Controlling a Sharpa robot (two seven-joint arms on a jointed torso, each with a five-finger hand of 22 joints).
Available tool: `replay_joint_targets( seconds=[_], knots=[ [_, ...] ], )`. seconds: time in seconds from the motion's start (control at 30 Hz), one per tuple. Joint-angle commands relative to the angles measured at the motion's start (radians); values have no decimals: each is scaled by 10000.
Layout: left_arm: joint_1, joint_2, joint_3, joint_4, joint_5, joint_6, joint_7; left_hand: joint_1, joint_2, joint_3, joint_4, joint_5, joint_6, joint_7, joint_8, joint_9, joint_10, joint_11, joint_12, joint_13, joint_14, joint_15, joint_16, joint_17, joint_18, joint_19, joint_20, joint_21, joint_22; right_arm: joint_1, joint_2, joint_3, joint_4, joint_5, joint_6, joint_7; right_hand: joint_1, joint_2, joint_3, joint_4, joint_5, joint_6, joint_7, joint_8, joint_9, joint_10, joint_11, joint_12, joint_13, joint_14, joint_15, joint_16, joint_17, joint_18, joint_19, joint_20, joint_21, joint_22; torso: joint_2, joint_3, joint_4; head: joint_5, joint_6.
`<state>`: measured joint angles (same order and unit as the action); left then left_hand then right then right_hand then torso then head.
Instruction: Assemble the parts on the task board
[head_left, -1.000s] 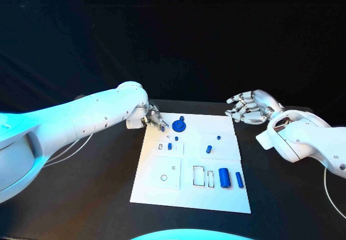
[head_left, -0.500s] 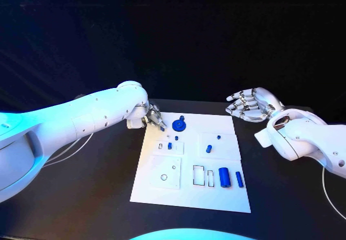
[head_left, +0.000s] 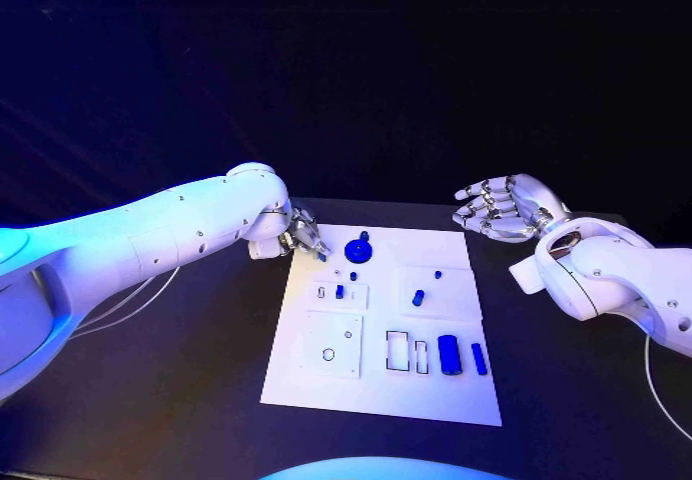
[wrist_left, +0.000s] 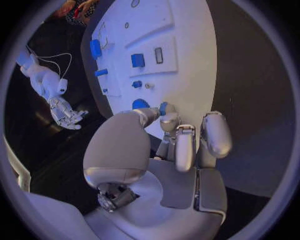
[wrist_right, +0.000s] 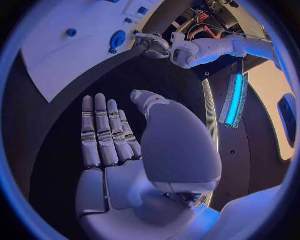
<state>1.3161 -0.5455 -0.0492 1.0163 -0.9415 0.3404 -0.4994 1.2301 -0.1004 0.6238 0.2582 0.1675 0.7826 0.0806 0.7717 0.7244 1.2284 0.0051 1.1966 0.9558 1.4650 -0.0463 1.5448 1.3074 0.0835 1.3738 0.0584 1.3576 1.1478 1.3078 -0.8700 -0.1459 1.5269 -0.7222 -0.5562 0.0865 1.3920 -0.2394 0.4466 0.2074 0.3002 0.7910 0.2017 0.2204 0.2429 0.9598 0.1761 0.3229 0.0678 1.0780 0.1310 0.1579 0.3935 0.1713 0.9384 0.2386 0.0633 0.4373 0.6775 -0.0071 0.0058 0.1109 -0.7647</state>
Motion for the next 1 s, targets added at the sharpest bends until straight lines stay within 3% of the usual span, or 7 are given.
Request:
replay_joint_targets(
  seconds=[0.03,0.27,0.47,0.73,1.0],
  knots=[
    [4,-223,15,404,568,-579,63,-242,-63,1863,-1765,50,-11,-16,72,42,113,-16,83,44,914,-97,14,2159,27,37,-37,55,28,-7,3,-2,-30,136,59,242,-128,24,15,-93,48,-63,478,71,-24,-40,64,-82,-43,-112,11,-124,-104,96,-146,38,-30,-208,-13,9,19,8,-2],
    [10,-1231,27,2080,791,-1204,20,-762,-331,2724,-2257,217,164,-83,270,115,404,-88,270,296,897,-162,-26,2087,-15,165,-96,177,249,-27,31,-29,-178,340,147,382,-258,76,29,-310,66,-146,535,78,-131,-130,150,-419,-51,-352,159,-567,-607,103,-697,220,-33,-1067,-35,18,42,58,-15],
    [-1,-1755,20,3061,553,-1586,26,-947,-414,2944,-2387,355,253,-114,321,121,533,-119,352,418,899,-188,-26,2085,-36,226,-121,239,362,-42,30,-43,-250,397,155,407,-285,85,23,-349,69,-175,552,66,-156,-161,172,-497,-53,-383,184,-636,-709,108,-759,250,-25,-1215,-64,10,90,55,-63],
    [-160,-2115,-3,3809,-9,-1792,14,-1014,-420,3057,-2447,409,293,-130,339,120,583,-136,382,466,897,-204,-33,2071,-49,261,-135,276,430,-48,15,-51,-265,385,129,357,-293,87,19,-359,78,-182,562,63,-163,-170,179,-517,-53,-391,191,-654,-735,109,-770,257,-23,-1251,-78,18,93,95,-78],
    [-386,-2181,-56,4112,-679,-1757,15,-1115,-473,3191,-2557,504,356,-152,360,115,656,-157,423,530,903,-222,-23,2088,-63,298,-154,317,502,-54,9,-56,-259,382,127,338,-331,87,1,-368,111,-199,587,54,-178,-189,201,-559,-52,-405,208,-691,-792,109,-797,273,-21,-1333,-56,7,73,123,-87]
  ],
)
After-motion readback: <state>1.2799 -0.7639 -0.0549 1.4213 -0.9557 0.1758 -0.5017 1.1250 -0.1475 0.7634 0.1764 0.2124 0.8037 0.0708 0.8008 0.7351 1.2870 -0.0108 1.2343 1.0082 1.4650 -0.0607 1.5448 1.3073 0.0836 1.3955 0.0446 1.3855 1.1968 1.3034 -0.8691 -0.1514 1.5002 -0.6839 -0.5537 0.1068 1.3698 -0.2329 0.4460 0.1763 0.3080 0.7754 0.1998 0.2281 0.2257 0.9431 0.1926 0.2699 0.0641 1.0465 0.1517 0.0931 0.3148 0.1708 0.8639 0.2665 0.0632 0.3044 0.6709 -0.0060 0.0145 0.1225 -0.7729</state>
